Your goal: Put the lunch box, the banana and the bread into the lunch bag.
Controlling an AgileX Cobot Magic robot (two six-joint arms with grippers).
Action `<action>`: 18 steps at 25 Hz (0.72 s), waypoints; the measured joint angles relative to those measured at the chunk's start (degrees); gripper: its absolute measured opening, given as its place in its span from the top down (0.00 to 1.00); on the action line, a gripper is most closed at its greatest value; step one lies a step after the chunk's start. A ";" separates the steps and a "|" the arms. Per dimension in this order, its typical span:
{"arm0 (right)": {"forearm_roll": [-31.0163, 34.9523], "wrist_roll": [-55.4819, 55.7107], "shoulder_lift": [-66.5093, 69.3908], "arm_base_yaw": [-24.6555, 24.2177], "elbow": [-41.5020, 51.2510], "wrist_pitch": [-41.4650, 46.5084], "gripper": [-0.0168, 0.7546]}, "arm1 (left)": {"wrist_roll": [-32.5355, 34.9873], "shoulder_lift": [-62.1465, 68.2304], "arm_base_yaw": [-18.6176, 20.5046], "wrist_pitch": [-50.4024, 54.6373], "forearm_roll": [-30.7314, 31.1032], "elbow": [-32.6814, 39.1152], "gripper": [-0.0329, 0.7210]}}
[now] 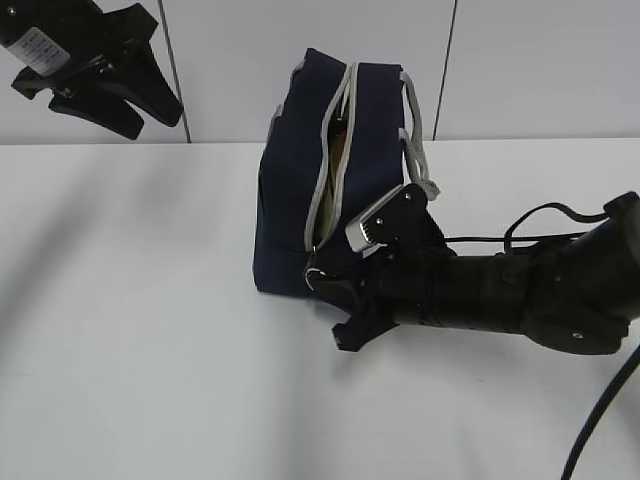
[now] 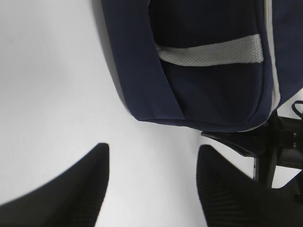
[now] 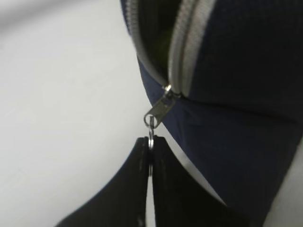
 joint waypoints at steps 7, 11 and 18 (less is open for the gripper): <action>-5.45 0.87 -4.43 -0.67 0.24 0.09 1.00 | 0.00 0.00 0.00 0.15 0.00 0.00 0.41; -7.88 0.87 -6.40 -2.76 0.24 -1.58 1.00 | 0.00 0.00 0.00 0.15 -0.06 0.00 0.41; -12.07 2.48 -7.35 -3.66 -0.62 -7.85 1.00 | 0.30 0.00 0.00 0.56 -1.29 0.00 0.41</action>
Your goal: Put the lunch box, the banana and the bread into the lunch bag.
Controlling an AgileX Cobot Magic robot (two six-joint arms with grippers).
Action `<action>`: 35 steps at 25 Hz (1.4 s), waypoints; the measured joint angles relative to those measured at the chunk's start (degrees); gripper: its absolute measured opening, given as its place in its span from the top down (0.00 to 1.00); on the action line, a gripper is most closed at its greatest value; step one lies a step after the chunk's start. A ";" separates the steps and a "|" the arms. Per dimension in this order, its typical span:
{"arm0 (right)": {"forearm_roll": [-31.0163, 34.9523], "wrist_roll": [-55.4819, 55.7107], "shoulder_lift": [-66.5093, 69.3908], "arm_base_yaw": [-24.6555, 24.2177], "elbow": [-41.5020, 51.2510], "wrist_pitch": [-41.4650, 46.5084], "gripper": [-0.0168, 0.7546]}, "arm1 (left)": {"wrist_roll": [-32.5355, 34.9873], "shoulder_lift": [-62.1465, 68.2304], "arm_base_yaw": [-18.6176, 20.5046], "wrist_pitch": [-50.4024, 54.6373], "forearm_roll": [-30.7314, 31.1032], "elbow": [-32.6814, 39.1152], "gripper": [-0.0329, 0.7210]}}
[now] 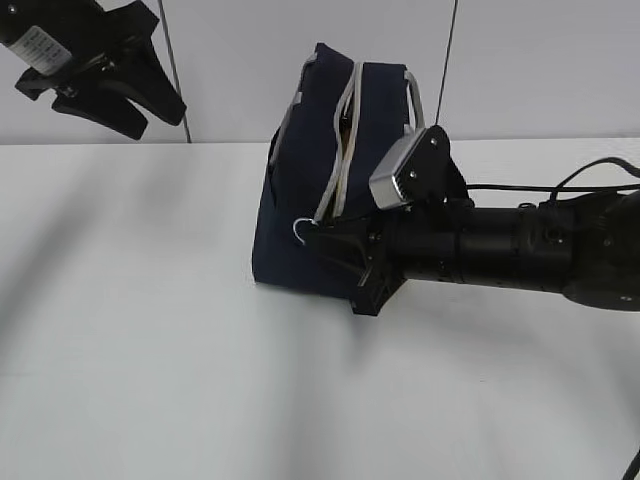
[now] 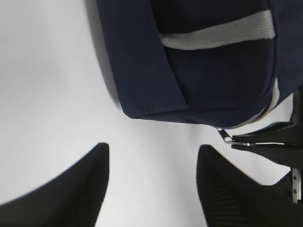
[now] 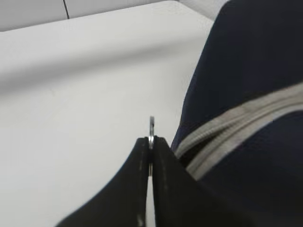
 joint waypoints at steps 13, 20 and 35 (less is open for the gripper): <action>-19.96 20.58 -4.18 -1.95 -10.71 1.76 1.00 | 3.48 0.00 0.00 -0.12 -2.24 0.00 0.41; -34.72 33.76 -9.30 -2.31 -11.05 1.83 1.00 | 5.28 0.00 0.00 -0.12 -4.97 0.00 0.41; -36.98 39.82 -11.75 -2.31 -11.05 3.38 1.00 | 6.67 0.00 0.00 0.54 -8.08 0.00 0.41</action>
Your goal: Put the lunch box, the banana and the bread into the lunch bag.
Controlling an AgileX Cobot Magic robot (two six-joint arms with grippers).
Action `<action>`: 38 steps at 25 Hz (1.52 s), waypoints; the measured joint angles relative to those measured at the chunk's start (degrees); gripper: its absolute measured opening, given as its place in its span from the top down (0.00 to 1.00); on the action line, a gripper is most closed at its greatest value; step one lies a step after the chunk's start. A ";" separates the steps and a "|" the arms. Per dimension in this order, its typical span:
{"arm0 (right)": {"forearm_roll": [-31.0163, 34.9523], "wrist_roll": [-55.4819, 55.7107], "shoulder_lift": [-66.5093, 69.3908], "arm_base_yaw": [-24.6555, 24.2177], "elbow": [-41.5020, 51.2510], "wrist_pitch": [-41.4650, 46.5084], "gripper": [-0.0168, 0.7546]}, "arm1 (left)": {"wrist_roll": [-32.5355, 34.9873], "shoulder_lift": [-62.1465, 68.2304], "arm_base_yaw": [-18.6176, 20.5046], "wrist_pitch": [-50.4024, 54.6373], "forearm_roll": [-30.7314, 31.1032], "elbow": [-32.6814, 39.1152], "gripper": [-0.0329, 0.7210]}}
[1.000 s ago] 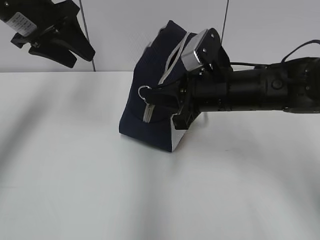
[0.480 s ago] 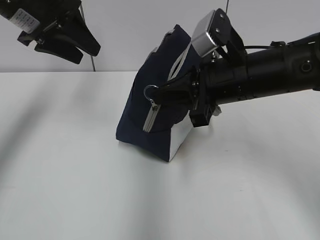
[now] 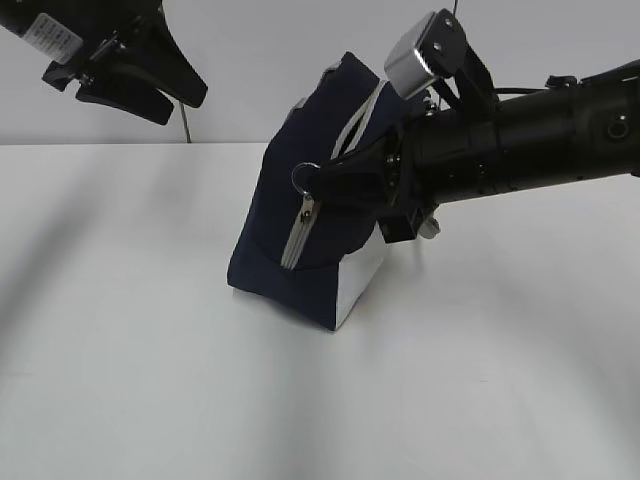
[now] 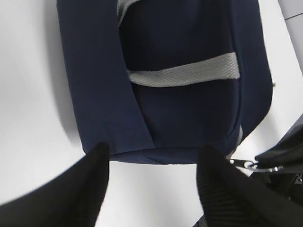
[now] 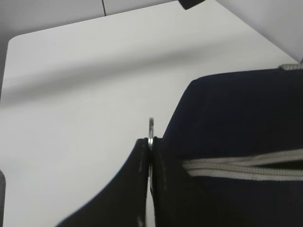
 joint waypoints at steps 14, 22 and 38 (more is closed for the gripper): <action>18.59 -11.57 0.90 -1.41 0.00 5.52 1.00 | 4.40 0.00 -2.31 0.00 -0.37 0.00 0.41; 28.97 -17.27 1.19 -2.94 0.00 6.01 1.00 | 6.47 0.00 -2.67 -0.06 -0.50 0.00 0.41; 40.79 -21.55 3.94 -2.94 0.00 5.55 1.00 | 14.61 1.03 -6.17 -1.41 -1.00 0.00 0.41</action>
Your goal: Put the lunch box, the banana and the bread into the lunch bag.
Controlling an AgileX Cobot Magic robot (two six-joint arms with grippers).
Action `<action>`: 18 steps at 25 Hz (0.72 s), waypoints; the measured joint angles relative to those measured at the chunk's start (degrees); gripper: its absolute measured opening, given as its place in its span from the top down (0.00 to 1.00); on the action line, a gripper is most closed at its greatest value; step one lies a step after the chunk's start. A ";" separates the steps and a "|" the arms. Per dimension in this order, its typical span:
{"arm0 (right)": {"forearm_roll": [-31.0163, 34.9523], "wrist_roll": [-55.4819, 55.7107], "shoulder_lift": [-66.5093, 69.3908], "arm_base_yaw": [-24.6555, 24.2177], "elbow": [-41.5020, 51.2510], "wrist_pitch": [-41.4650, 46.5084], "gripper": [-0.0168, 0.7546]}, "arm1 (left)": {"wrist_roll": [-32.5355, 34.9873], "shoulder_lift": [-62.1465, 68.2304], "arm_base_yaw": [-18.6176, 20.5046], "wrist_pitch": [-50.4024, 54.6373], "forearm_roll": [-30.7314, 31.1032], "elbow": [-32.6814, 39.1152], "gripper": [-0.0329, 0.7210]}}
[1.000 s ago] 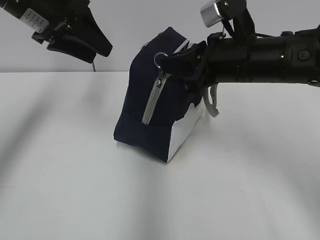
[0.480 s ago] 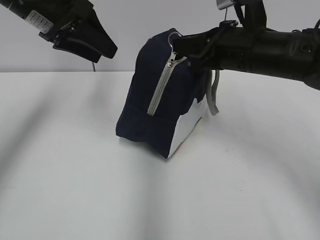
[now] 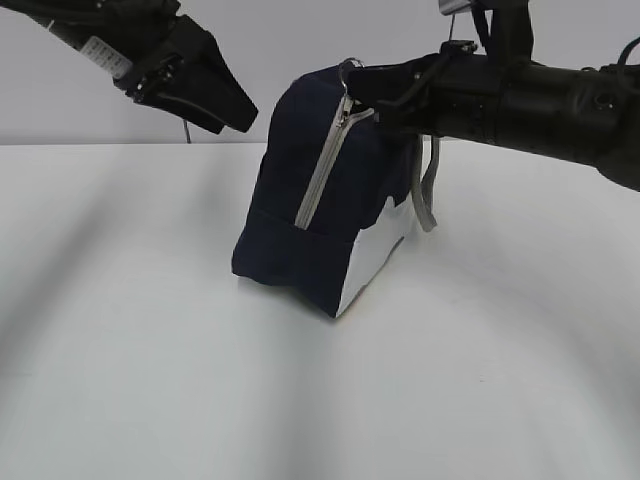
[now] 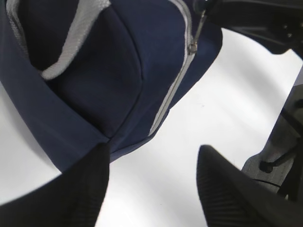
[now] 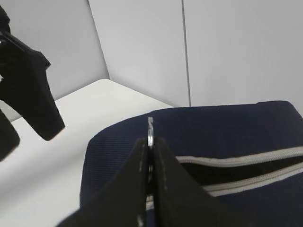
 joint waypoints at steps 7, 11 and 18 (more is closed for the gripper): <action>-1.49 0.00 0.00 0.00 0.00 -3.24 1.00 | 1.53 1.82 0.00 -0.01 1.84 0.00 0.45; -2.42 0.00 0.00 -0.05 0.00 -3.08 1.00 | 2.28 1.82 0.00 -1.94 1.86 0.00 0.47; -2.93 0.00 -0.33 -0.05 0.00 -2.39 1.00 | 12.96 3.37 0.00 -2.15 -0.25 0.00 0.43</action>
